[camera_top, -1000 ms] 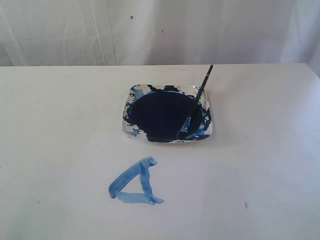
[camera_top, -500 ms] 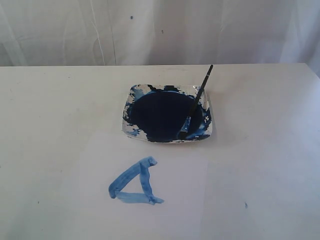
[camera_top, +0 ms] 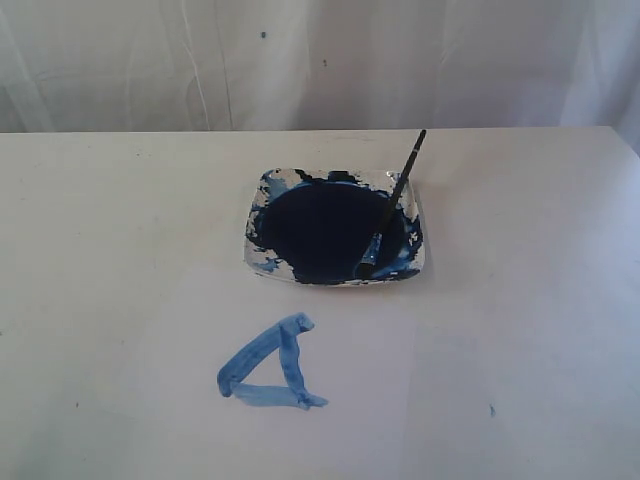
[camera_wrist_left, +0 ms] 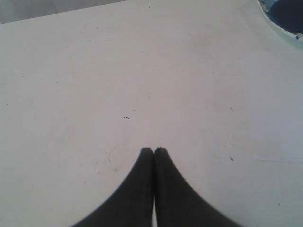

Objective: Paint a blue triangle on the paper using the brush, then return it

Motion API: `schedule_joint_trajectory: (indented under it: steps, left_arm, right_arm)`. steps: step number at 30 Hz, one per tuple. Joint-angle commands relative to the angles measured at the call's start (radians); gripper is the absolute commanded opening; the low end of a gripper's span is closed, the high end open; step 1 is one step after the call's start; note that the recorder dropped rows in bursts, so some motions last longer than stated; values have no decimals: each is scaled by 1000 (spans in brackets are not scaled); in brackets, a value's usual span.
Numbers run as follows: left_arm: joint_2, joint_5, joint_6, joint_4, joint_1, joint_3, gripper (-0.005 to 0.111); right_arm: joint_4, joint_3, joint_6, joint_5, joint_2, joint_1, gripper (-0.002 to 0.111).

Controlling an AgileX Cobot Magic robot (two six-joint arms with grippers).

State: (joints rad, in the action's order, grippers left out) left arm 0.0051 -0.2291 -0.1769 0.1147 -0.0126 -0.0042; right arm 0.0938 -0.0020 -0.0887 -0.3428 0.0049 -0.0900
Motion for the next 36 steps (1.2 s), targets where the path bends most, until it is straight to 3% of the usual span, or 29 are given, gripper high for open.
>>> schedule_joint_trajectory:
  steps: [1,36]
  left_arm:
    - [-5,-3,-3,12,-3,4,0]
    - [-5,-3,-3,12,-3,4,0]
  right_arm:
    - [8,2,-1,0,-5,-3,47]
    - [8,2,-1,0,-5,10,47]
